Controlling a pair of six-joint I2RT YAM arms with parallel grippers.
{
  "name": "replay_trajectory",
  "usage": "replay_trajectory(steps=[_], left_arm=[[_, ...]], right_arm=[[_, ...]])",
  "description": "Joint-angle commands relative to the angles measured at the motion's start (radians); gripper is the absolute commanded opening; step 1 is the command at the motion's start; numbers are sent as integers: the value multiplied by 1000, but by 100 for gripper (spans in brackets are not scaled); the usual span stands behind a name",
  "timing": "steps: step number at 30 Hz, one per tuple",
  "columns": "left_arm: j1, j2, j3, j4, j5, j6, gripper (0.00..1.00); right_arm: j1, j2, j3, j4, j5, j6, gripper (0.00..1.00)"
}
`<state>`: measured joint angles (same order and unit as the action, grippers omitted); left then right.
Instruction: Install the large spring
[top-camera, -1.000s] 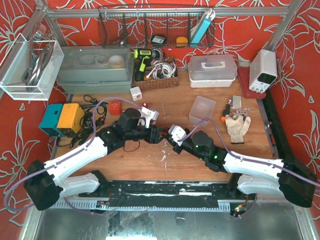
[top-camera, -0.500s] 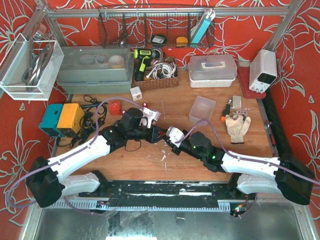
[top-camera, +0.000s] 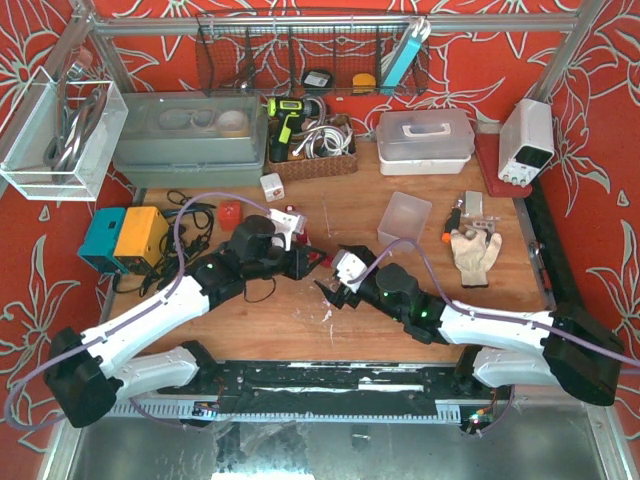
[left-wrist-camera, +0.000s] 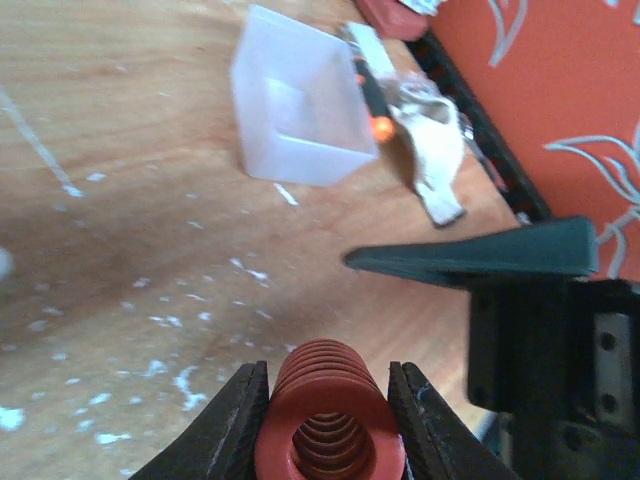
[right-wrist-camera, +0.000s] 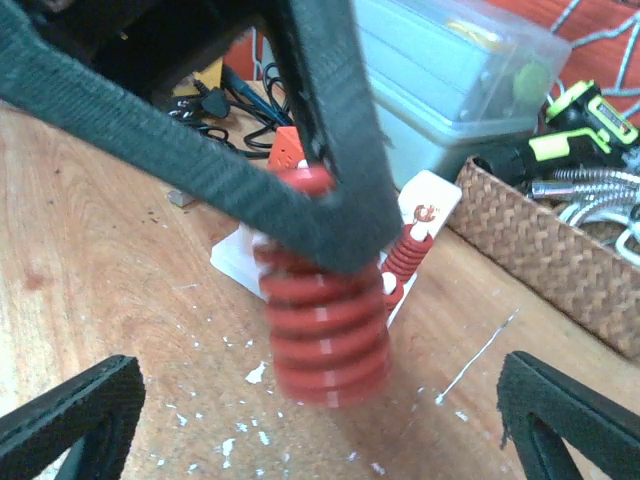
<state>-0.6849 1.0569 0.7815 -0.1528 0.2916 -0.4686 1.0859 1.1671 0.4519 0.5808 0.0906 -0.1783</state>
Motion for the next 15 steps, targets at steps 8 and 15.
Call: replay_trajectory(steps=[8,15], left_arm=[[111,-107,30,-200,-482,48,4],[219,-49,41,-239,-561,51,5]], right_arm=[[-3,-46,45,-100,337,110,99],[-24,-80,7,-92,445,134,99]])
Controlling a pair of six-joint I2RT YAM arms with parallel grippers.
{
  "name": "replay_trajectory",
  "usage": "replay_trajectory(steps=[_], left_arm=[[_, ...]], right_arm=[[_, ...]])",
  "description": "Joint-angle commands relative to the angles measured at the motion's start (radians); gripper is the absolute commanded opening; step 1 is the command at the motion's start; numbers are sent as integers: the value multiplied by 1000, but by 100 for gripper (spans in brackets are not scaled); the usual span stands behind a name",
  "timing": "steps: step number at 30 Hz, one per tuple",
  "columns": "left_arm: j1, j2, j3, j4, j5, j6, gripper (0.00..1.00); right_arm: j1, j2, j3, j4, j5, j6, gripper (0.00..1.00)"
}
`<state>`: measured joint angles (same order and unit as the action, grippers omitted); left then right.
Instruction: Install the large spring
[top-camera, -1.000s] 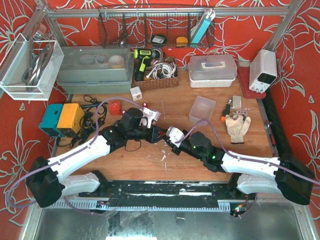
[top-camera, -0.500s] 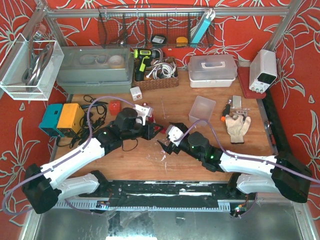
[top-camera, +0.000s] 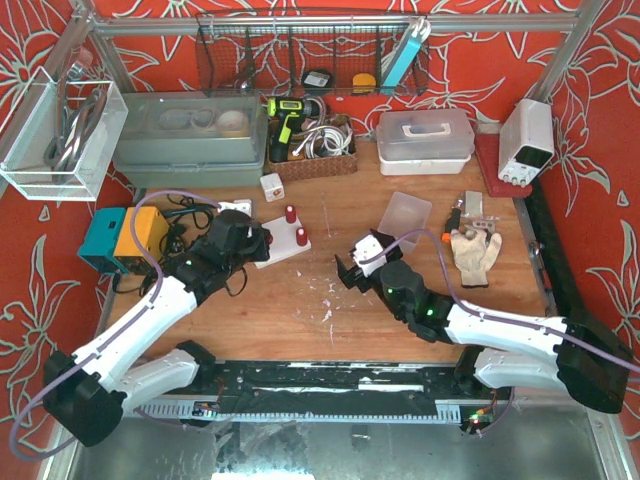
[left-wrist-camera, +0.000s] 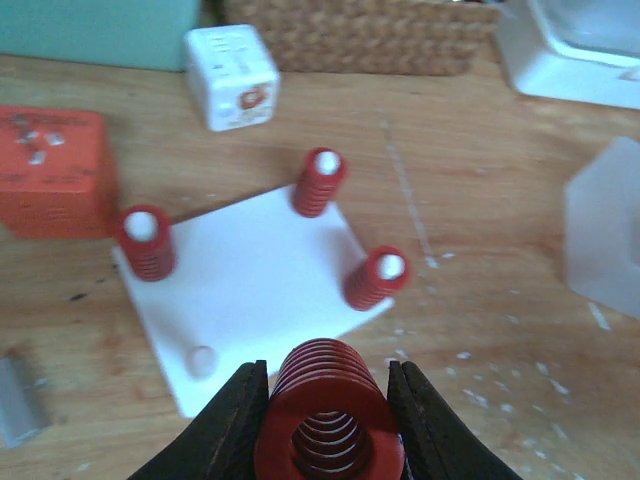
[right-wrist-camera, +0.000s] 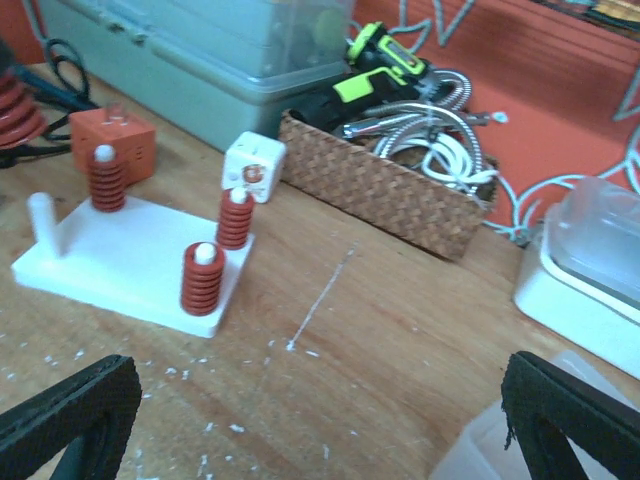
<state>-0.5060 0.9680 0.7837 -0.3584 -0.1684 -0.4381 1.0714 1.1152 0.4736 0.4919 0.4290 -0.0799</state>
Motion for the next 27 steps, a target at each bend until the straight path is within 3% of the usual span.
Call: replay_trajectory(steps=[1,11,27], left_arm=[[55,70,50,-42,-98,30,5],[119,243,163,-94,-80,99,5],[129,310,192,-179,-65,127,7]], right_arm=[[-11,-28,-20,1,118,37,99],[-25,-40,-24,-15,184,45,99],[-40,-78,-32,-32,180,60,99]])
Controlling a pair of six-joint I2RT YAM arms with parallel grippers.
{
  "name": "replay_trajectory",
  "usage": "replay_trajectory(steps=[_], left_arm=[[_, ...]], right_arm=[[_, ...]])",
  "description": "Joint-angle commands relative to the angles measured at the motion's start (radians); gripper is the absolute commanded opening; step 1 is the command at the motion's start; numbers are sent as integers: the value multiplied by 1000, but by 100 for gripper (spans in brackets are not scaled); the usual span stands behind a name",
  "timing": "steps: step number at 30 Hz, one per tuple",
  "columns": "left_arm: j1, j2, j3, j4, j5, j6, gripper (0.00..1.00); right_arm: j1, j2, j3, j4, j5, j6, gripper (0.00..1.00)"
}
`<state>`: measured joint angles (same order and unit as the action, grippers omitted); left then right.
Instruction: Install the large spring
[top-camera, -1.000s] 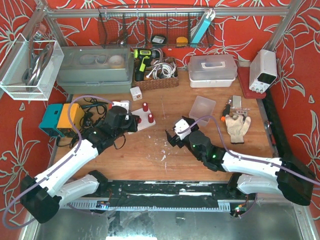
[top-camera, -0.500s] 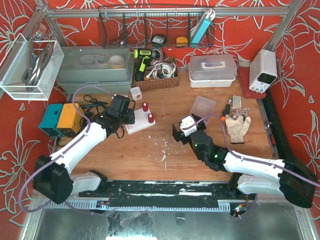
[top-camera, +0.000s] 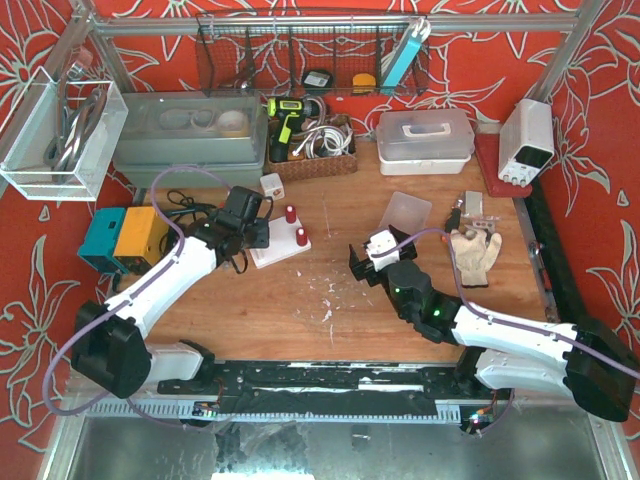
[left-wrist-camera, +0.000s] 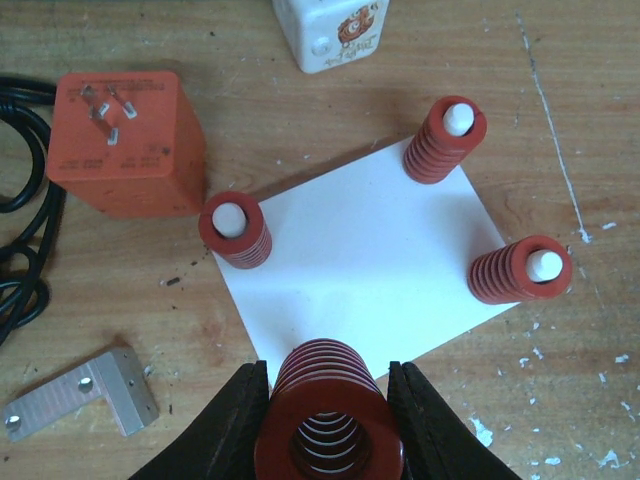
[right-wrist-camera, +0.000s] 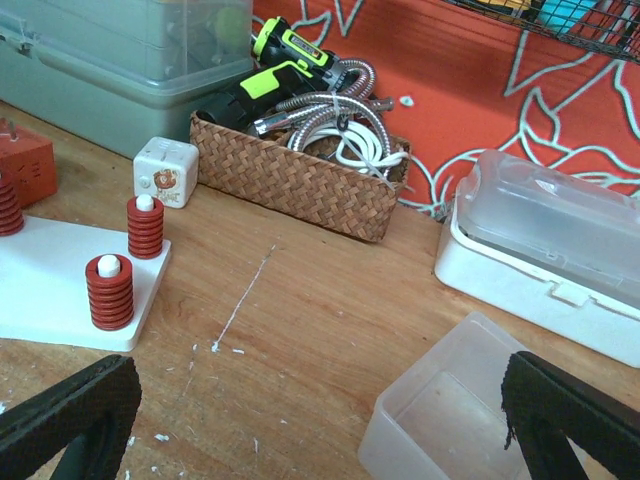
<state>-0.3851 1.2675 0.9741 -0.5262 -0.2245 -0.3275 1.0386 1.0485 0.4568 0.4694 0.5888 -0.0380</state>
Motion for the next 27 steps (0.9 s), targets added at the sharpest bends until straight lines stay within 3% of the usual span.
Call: replay_trajectory(steps=[1,27], left_arm=[[8,15,-1,-6,-2,18,7],[12,144,-46,33,10,12,13]], right_arm=[[-8,-11,-15,-9,19,19,99],[-20,-13,-11,-30,27,23,99]])
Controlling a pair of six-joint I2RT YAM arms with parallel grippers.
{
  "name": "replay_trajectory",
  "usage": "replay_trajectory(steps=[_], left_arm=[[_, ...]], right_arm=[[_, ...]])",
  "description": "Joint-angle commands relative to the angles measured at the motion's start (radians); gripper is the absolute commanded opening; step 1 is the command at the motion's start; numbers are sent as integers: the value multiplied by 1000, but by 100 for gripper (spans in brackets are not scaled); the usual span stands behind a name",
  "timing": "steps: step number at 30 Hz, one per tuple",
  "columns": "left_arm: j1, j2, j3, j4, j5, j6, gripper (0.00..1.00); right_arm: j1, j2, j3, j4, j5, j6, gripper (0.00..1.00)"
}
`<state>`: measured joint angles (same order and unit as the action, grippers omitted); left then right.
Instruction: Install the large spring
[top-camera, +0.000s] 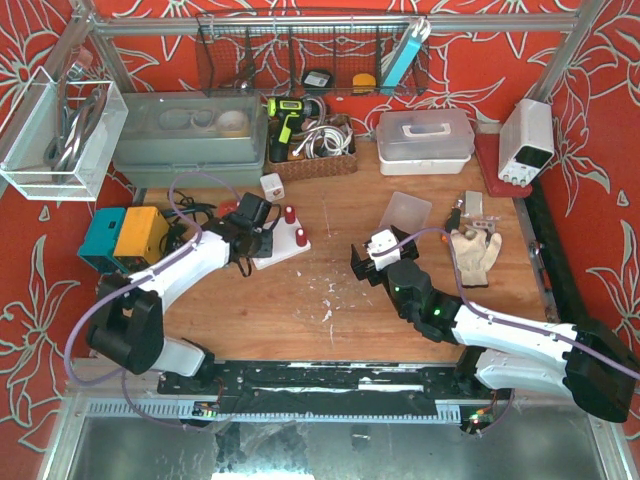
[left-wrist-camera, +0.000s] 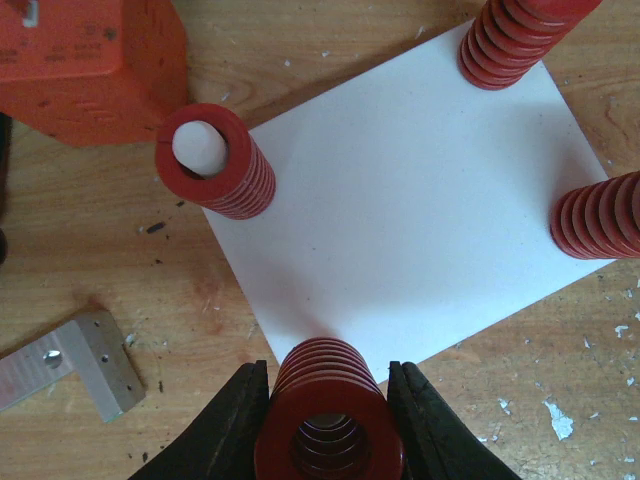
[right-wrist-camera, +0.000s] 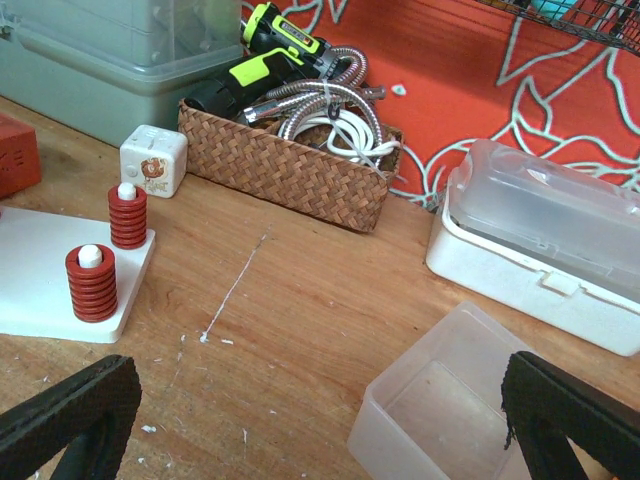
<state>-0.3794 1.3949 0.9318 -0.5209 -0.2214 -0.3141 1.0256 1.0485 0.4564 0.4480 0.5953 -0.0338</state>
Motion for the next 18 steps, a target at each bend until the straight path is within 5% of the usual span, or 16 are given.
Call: replay_trajectory(steps=[1,9,18], left_arm=[[7,20,-5,34,8,-4,14],[7,31,-15,81,8,-24,24],[7,-25,-37,119,18,-36,55]], right_arm=[[-7,-12,-10,-9,21,18,99],[-14,-5,-4,-17,18,22,99],[-22,-12,1,-34,17,28,99]])
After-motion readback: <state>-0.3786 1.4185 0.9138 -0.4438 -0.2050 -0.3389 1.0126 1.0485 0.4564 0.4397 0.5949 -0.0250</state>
